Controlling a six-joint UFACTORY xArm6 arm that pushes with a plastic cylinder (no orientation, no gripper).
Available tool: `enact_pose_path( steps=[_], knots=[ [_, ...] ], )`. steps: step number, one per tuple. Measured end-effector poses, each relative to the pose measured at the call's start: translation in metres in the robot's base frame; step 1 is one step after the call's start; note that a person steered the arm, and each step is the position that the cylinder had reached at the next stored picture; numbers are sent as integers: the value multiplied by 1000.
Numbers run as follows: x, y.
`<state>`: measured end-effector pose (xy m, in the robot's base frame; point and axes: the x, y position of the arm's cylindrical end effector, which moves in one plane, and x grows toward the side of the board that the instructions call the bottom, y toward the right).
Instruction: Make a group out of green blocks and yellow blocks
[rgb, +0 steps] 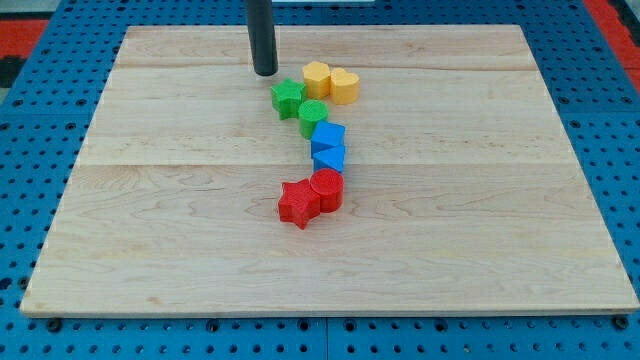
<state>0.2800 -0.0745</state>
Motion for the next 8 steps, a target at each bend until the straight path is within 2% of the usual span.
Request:
enact_pose_path(
  steps=[1,3,8],
  knots=[
    [0,1],
    [-7,44],
    [-7,53]
  ],
)
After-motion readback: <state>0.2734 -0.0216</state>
